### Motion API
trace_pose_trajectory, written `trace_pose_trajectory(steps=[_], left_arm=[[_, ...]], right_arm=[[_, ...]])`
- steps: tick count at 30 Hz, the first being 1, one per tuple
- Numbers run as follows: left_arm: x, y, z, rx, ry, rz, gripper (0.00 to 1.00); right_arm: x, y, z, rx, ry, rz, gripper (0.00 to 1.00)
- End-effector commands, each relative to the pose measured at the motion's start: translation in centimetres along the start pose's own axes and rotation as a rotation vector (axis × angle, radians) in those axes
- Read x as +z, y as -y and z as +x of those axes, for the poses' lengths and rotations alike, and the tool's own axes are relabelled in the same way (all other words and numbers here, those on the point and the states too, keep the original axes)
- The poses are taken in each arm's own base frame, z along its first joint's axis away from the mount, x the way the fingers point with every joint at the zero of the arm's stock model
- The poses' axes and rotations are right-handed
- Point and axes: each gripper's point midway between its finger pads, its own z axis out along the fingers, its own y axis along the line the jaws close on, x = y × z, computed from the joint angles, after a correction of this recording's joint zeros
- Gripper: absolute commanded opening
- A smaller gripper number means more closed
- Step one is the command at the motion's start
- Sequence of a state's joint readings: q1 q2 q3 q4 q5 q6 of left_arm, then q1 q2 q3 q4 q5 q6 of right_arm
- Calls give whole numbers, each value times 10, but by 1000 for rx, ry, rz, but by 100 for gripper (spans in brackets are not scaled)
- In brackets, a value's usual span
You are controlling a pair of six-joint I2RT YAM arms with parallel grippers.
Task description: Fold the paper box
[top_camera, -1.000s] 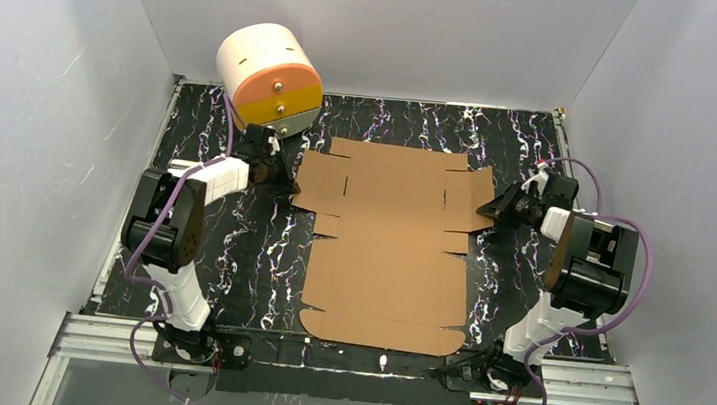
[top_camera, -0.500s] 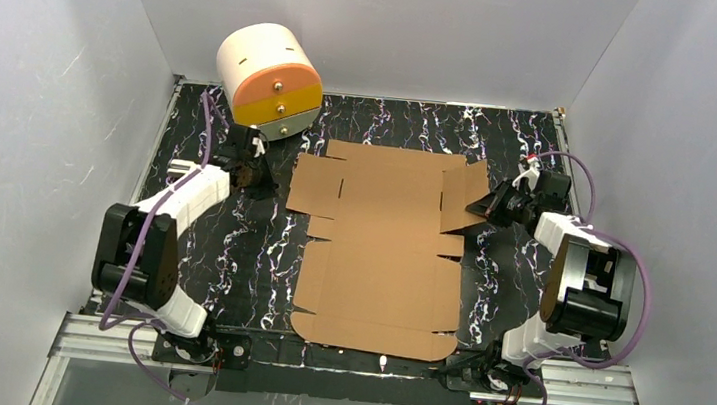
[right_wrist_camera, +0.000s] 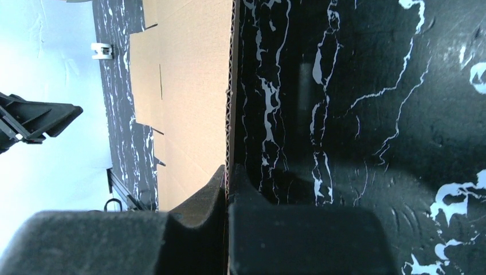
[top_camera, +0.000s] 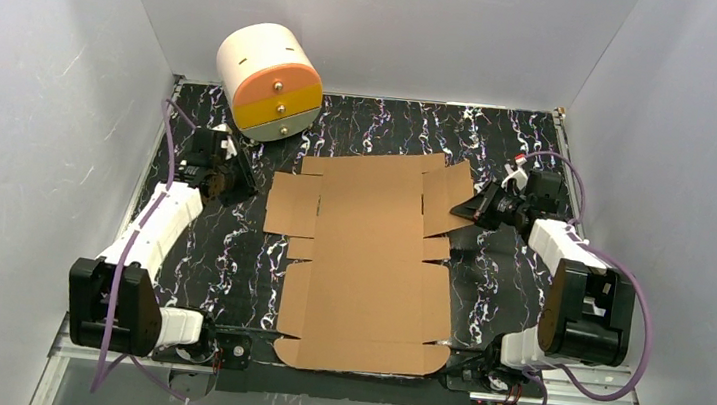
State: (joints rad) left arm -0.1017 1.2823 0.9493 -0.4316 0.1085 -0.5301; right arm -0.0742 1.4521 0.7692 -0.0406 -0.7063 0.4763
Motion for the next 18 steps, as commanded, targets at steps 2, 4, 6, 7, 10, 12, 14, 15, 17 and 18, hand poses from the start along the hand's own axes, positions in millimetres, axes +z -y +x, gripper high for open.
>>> trace_pose_trajectory(steps=[2, 4, 6, 7, 10, 12, 14, 15, 17, 18], left_arm=[[-5, -7, 10, -14, -38, 23, 49], [-2, -3, 11, -23, -43, 48, 56], [3, 1, 10, -33, -50, 66, 60], [6, 4, 9, -38, -57, 79, 60], [15, 12, 3, -53, -69, 105, 61], [21, 17, -3, -60, -71, 119, 61], [26, 21, -9, -62, -70, 122, 61], [28, 22, -12, -62, -68, 123, 61], [32, 24, -17, -64, -59, 120, 61], [34, 25, -19, -66, -55, 116, 61]], right_arm=[[-7, 0, 24, 32, -58, 5, 0], [-5, 10, 40, 38, -92, 16, 1], [-2, 18, 52, 40, -121, 25, 3], [-1, 22, 57, 41, -133, 31, 4], [0, 32, 56, 13, -123, 80, 15], [-1, 38, 49, -16, -101, 130, 24], [-4, 43, 40, -47, -74, 193, 39], [-6, 46, 34, -64, -56, 234, 44], [-12, 51, 22, -101, -15, 324, 54], [-15, 53, 15, -117, 9, 362, 60]])
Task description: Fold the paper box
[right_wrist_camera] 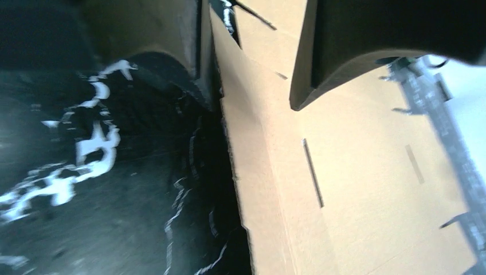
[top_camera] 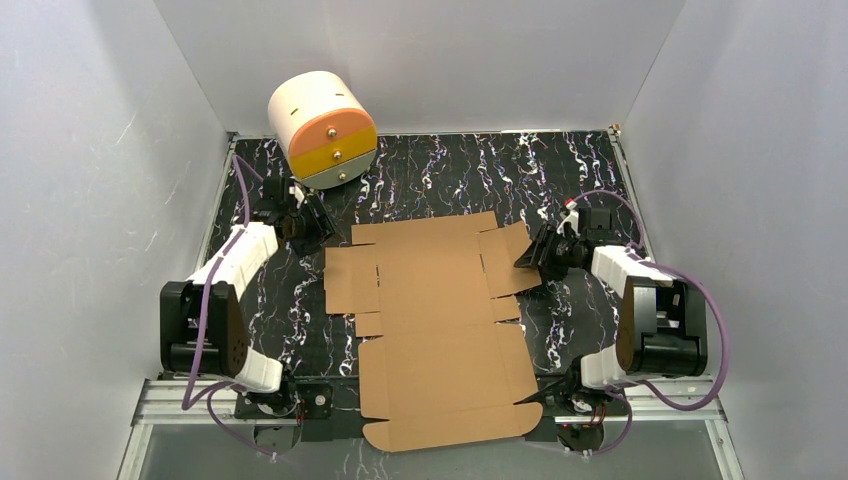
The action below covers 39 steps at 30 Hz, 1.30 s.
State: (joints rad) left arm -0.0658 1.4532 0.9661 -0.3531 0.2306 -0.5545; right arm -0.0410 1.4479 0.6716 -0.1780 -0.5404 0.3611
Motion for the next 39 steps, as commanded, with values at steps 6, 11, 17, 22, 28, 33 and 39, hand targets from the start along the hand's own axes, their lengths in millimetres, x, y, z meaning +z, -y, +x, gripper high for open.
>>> trace_pose_trajectory(steps=[6, 11, 17, 22, 28, 33, 39], left_arm=[[11, 27, -32, -15, 57, 54, 63], [26, 31, -37, -19, 62, 54, 68], [48, 34, -38, -28, 46, 61, 72], [66, 36, -41, -45, 28, 66, 71], [81, 37, -36, -41, 5, 72, 68], [91, 36, -33, -57, -13, 83, 64], [98, 45, -22, -50, -61, 115, 61]], right_arm=[[-28, -30, -80, -247, 289, 242, 76], [-3, -91, -80, -361, 291, -2, 78], [38, -136, -64, -422, 215, -217, 78], [73, -144, -51, -435, 166, -276, 79], [95, -133, -36, -424, 117, -282, 79], [103, -126, -25, -414, 91, -290, 79], [109, -117, -19, -401, 82, -277, 79]])
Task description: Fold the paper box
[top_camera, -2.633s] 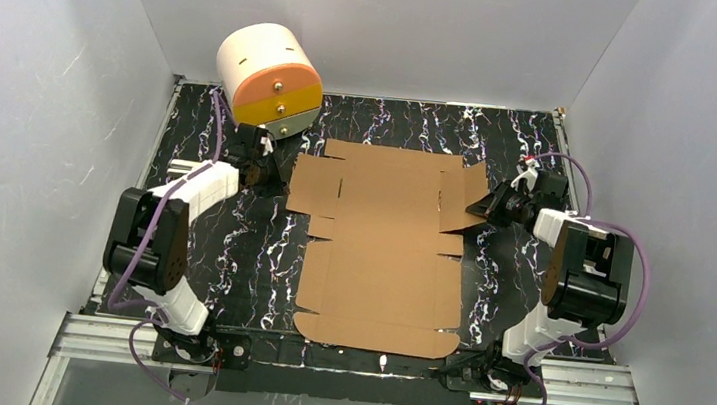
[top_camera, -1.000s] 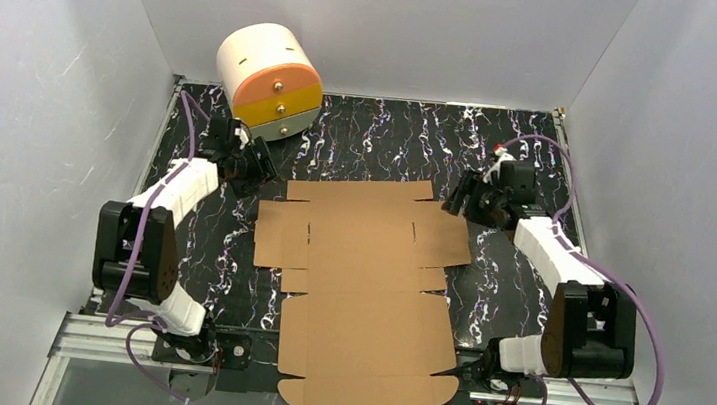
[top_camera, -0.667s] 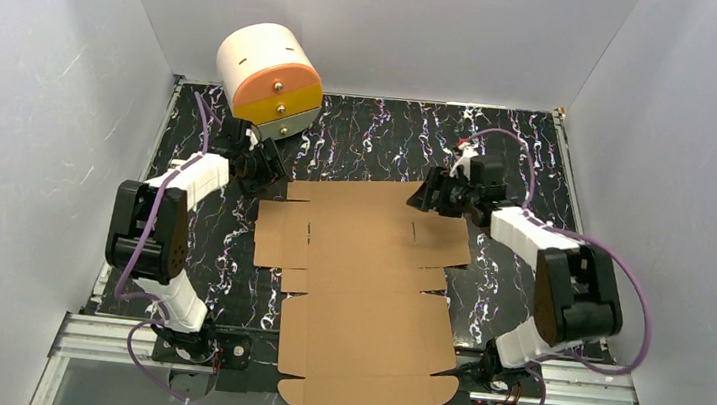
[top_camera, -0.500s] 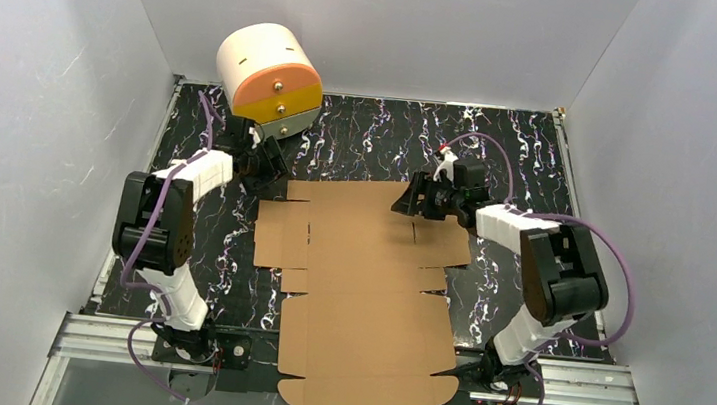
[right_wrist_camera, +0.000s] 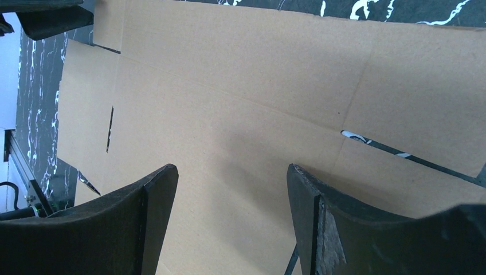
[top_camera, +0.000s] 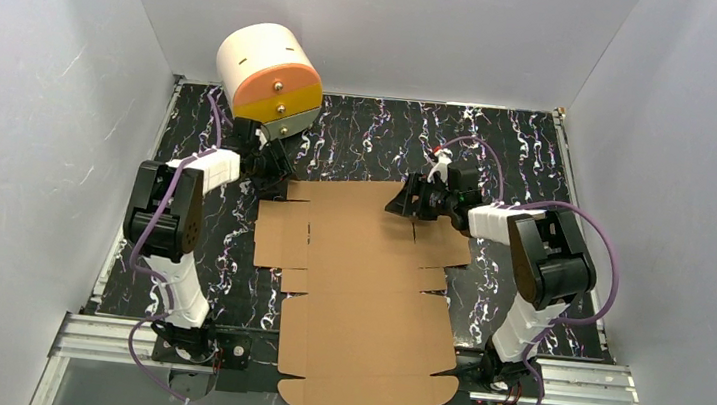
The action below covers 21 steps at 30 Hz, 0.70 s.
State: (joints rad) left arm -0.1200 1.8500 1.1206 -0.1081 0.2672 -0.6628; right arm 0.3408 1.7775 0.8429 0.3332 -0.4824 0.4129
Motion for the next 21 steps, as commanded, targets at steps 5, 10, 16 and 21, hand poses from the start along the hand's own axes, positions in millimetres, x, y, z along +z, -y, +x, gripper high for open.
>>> trace_pose_trajectory(steps=[5, 10, 16, 21], left_arm=[[-1, 29, 5, 26, -31, 84, 52], [-11, 40, 3, 50, -11, 107, 33], [-21, 53, 4, 90, 20, 115, 20], [-21, 66, 13, 139, 15, 106, 18]], right_arm=[[6, -4, 1, -21, 32, -32, 79], [8, -3, 6, -30, 28, -11, 79], [11, -1, 11, -50, 24, 27, 79], [13, 4, 15, -56, 11, 75, 79]])
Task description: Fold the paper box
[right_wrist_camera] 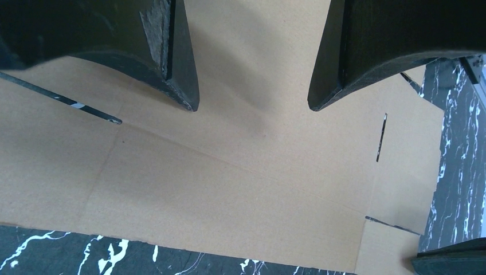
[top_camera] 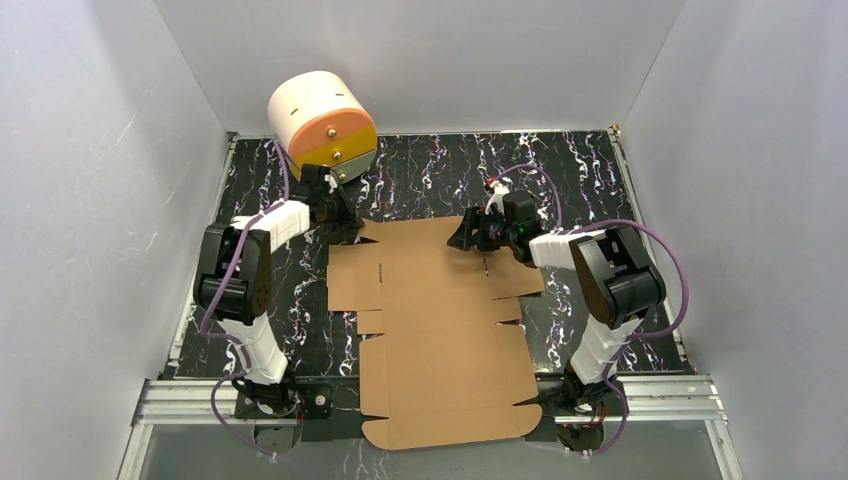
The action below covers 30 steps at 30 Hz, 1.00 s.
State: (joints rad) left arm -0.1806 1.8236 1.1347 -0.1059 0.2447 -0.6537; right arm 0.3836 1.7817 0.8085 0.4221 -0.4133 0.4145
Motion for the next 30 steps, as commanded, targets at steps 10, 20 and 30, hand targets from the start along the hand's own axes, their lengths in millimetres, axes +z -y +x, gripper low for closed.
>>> trace_pose_trajectory(steps=[10, 20, 30], left_arm=[[-5, 58, 21, 175, 0, -11, 18], [13, 72, 37, 237, -25, -57, 18], [-28, 66, 9, 287, 99, -154, 37]], right_arm=[[7, 17, 20, -10, -47, 131, 79], [8, 17, 23, -12, -59, 148, 79], [-7, -8, -10, -75, -38, 111, 82]])
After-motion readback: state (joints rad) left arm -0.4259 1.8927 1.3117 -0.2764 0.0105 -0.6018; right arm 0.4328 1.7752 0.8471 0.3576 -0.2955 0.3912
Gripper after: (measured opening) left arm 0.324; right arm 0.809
